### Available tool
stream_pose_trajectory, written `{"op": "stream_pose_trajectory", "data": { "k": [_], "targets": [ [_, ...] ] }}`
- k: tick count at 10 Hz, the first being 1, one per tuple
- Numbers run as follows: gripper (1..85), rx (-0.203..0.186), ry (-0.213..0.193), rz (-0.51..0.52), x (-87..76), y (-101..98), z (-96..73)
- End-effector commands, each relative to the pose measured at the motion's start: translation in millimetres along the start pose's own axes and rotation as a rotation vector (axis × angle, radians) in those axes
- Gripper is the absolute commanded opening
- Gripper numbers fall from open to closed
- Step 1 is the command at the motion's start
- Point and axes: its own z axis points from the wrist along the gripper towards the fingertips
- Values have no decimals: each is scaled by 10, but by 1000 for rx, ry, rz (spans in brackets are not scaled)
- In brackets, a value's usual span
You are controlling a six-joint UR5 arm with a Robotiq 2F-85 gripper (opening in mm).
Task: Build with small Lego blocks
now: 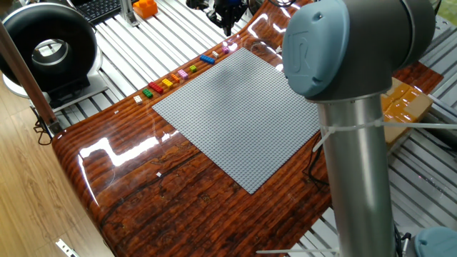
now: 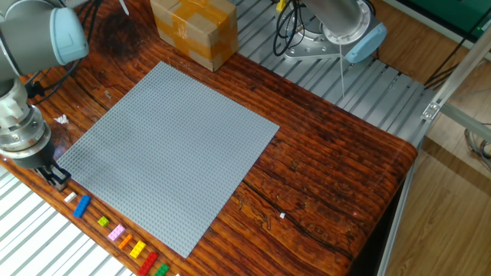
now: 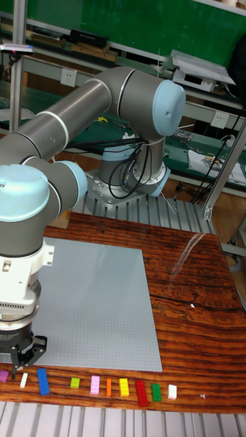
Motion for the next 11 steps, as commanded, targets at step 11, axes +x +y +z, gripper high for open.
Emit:
{"op": "stream_pose_trajectory", "data": {
  "k": [11],
  "targets": [
    [283,13,-21,-12,-6,-73,11]
  ]
}}
